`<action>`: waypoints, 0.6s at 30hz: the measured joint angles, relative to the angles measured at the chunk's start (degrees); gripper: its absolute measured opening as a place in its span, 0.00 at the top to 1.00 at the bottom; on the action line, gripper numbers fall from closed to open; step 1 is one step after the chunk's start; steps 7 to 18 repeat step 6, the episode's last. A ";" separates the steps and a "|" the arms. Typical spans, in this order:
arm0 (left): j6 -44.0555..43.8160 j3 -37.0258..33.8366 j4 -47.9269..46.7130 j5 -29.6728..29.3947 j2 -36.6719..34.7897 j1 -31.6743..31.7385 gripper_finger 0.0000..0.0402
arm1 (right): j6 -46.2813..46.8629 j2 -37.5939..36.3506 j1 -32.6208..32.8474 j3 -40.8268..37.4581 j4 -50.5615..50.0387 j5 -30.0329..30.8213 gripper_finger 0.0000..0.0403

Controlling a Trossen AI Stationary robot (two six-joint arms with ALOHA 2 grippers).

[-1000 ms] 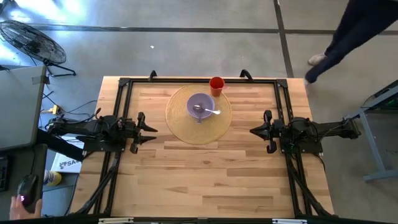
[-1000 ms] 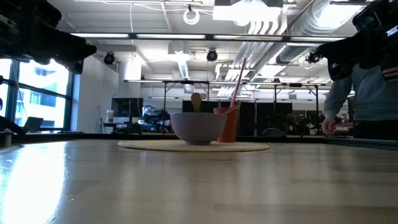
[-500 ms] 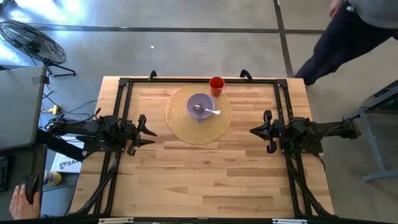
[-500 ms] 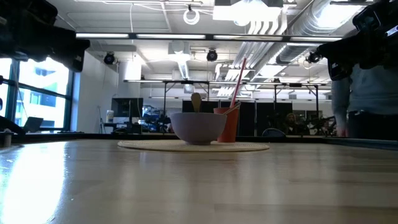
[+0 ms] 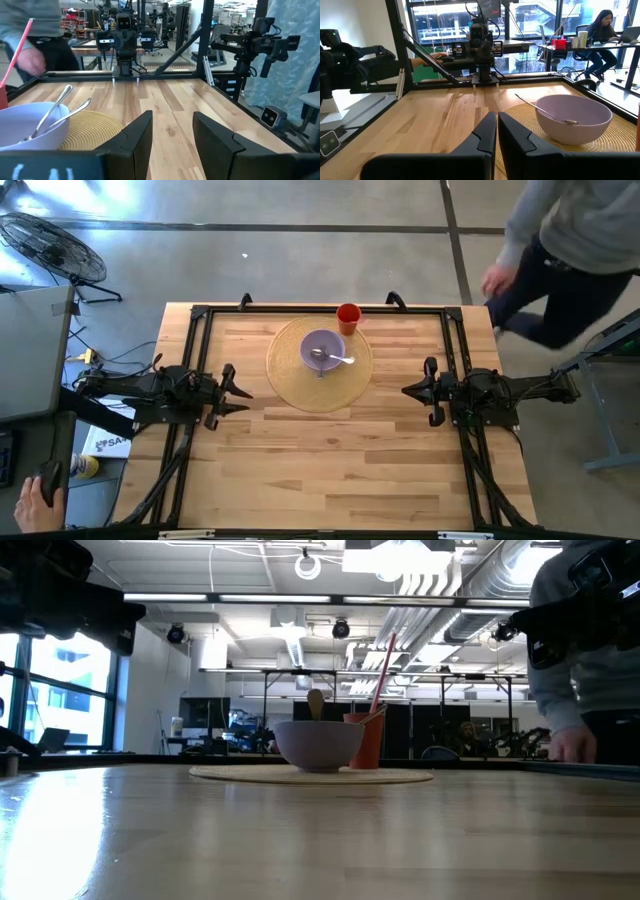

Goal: Pick & Place Utensil
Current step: Return to Home Position

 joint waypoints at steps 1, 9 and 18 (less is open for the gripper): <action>0.00 0.00 0.00 -0.03 -0.01 0.01 0.66 | 0.00 0.00 0.00 0.00 0.00 0.00 0.97; 0.00 0.00 -0.07 -0.17 -0.02 0.01 0.66 | 0.00 0.00 0.00 0.00 0.00 0.00 0.97; 0.00 0.00 -0.07 -0.17 -0.02 0.01 0.66 | 0.00 0.00 0.00 0.00 0.00 0.00 0.97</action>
